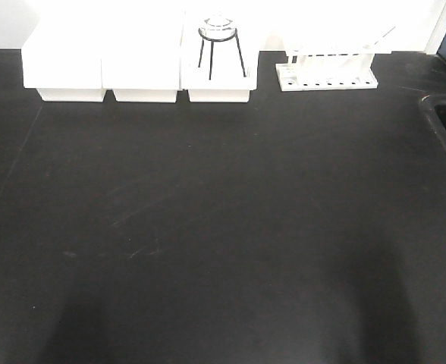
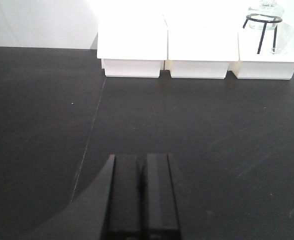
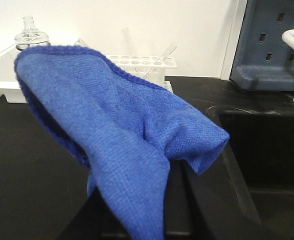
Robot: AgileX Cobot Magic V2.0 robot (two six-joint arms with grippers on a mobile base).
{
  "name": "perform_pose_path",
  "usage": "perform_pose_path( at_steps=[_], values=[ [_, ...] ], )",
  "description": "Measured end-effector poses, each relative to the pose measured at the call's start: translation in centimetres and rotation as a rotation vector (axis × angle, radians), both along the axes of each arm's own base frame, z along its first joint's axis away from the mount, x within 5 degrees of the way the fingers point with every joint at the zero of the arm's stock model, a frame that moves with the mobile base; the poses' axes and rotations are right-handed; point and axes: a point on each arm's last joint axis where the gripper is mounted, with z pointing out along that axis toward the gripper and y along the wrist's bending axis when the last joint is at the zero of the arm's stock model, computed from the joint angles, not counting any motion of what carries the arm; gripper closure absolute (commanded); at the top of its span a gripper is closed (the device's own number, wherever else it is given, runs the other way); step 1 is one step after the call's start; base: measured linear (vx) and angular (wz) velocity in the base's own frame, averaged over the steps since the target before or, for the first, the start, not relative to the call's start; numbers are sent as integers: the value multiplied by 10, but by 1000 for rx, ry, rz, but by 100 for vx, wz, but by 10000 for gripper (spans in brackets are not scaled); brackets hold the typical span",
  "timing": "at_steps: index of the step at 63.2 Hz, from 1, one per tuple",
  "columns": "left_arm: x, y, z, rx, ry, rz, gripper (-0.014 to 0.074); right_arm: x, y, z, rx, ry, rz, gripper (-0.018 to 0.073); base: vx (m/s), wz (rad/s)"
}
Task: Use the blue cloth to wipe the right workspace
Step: 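Hold the cloth in the right gripper while the base backs away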
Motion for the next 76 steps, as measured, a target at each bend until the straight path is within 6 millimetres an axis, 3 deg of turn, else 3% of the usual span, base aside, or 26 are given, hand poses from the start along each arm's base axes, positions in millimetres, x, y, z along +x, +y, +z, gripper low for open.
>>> perform_pose_path(
  at_steps=[76],
  values=[
    [0,0,0,0,0,0,602,0,0,-1,0,7,0,567,-23,-3]
  ],
)
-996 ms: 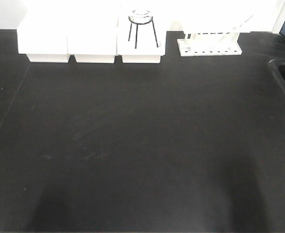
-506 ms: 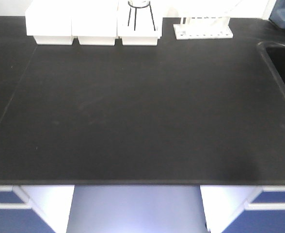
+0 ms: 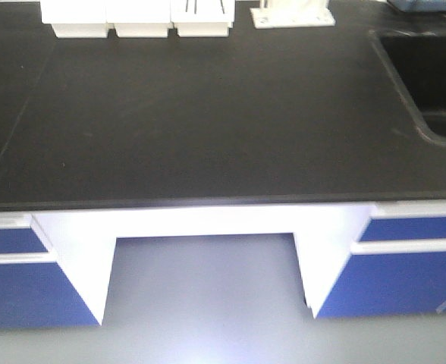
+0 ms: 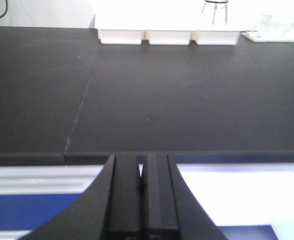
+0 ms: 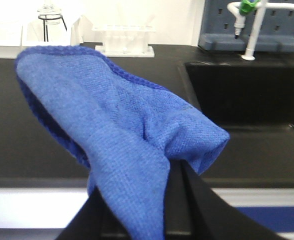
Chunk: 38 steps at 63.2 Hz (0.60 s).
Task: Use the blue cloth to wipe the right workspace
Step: 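Hold the cloth in the right gripper while the base backs away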
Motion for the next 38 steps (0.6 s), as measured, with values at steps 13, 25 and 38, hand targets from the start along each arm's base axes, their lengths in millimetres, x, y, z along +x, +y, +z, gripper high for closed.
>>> perform_pose_path(
  at_steps=[13,25,38],
  values=[
    [0,0,0,0,0,0,602,0,0,0,0,0,0,567,-36,-21],
    [0,0,0,0,0,0,602,0,0,0,0,0,0,567,-36,-23],
    [0,0,0,0,0,0,602,0,0,0,1,0,0,567,-34,-31]
  ],
)
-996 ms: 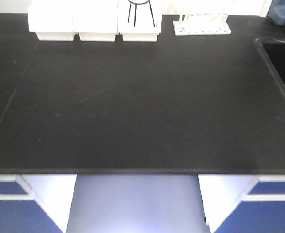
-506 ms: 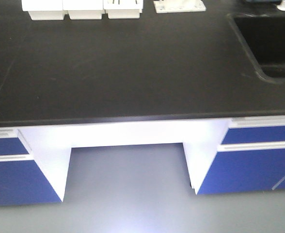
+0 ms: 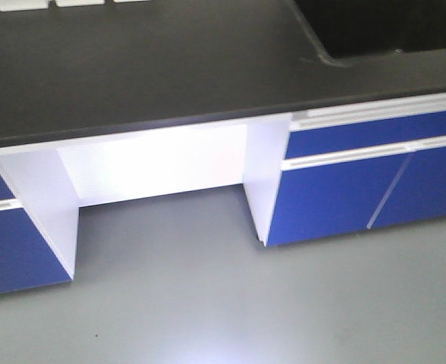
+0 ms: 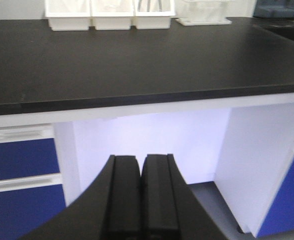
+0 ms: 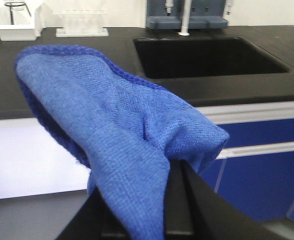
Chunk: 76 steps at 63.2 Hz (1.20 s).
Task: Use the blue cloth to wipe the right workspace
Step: 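Hold the cloth in the right gripper while the base backs away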
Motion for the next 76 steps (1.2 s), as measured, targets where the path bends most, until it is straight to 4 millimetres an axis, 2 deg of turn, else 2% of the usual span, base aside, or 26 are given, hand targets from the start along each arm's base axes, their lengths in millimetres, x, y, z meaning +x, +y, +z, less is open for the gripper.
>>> perform_pose_path(
  at_steps=[19,76],
  values=[
    [0,0,0,0,0,0,602,0,0,0,0,0,0,567,-30,-52],
    [0,0,0,0,0,0,602,0,0,0,0,0,0,567,-20,-71]
  ],
)
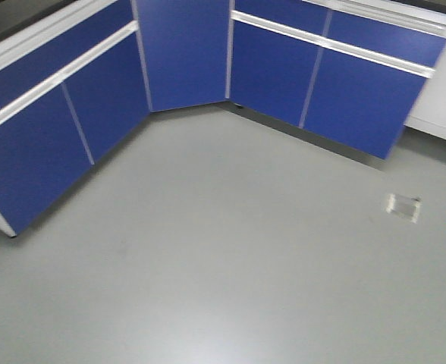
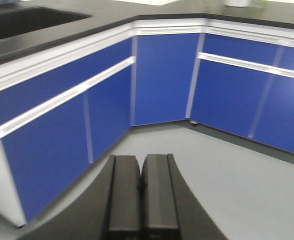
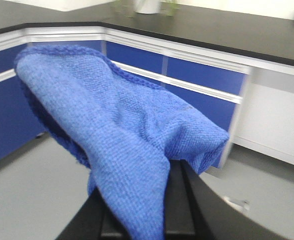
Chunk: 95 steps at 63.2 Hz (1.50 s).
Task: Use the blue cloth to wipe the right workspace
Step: 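Hold the cloth in the right gripper while the base backs away, then drive the base across the room to the other black bench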
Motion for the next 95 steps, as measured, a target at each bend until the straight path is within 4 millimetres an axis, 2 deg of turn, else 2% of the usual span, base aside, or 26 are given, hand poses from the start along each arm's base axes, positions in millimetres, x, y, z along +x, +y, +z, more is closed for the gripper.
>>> perform_pose_path(
  at_steps=[50,95],
  values=[
    [0,0,0,0,0,0,602,0,0,0,0,1,0,567,-8,-51],
    [0,0,0,0,0,0,602,0,0,0,0,1,0,567,16,-43]
  ],
)
